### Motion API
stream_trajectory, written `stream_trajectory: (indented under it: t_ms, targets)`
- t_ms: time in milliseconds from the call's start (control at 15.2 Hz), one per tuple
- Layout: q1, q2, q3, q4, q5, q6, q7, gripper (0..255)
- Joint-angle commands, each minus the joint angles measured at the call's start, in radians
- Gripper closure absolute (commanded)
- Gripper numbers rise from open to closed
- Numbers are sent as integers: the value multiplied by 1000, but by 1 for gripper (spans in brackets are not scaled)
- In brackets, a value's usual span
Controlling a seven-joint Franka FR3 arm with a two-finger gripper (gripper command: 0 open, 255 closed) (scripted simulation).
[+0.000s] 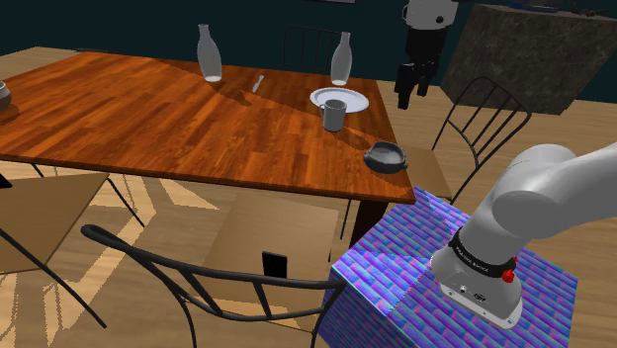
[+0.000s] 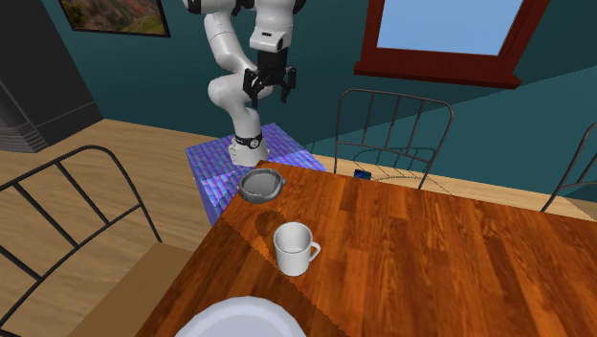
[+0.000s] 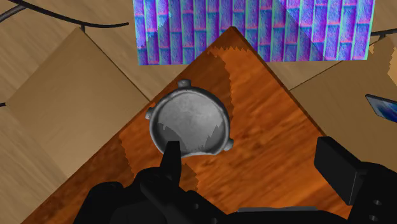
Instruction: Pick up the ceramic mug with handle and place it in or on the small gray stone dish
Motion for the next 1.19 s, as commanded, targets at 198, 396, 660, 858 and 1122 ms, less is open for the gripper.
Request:
stream_trajectory:
  t_ms: [198,396,660,858,1122]
  targets:
    - [-13,99,-34,23,-7,89,-16,0]
    - [-23,204,-66,58,-7,170,-33,0]
    - [-33,349,-108,122,4,265,-61,0]
    - [-39,460,-136,184,23,324,-86,0]
    - [-48,611,-169,284,64,386,-126,0]
